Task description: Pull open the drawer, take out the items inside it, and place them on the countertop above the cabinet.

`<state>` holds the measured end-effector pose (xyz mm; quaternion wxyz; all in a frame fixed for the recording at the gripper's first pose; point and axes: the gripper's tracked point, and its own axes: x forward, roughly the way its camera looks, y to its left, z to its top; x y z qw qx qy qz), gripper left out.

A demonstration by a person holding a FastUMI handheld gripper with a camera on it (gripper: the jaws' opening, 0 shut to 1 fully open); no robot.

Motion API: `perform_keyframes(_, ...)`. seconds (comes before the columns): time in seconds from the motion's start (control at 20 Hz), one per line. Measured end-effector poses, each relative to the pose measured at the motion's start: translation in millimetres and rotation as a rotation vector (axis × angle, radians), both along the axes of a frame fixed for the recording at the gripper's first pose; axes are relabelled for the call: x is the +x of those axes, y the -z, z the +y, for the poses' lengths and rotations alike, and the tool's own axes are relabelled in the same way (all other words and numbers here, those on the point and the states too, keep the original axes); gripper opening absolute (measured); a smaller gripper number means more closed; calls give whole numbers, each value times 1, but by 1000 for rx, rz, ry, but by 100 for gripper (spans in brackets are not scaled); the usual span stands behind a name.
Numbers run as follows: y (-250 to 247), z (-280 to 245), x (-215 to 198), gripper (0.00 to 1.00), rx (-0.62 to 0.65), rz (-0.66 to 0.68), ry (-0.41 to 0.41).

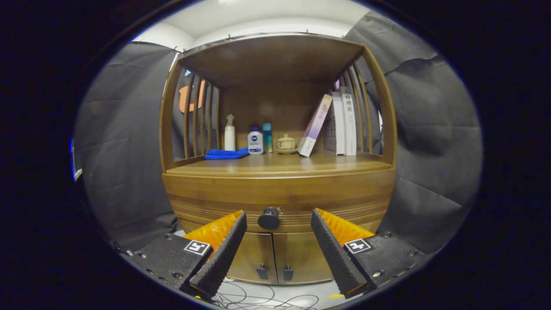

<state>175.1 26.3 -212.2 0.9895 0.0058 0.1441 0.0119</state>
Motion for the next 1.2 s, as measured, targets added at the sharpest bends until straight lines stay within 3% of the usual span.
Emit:
perform_keyframes(0.25,36,-2,54,99,-9,60,15)
perform_keyframes(0.6,54,12,76,90,-18,82,26)
perform_keyframes(0.7,56,9,81,77,-3,84,47)
perform_keyframes(0.9,60,15,81,65,14,82,36)
perform_keyframes(1.0,66,15,81,53,31,97,59)
perform_keyframes(1.2,68,11,79,48,-16,92,55)
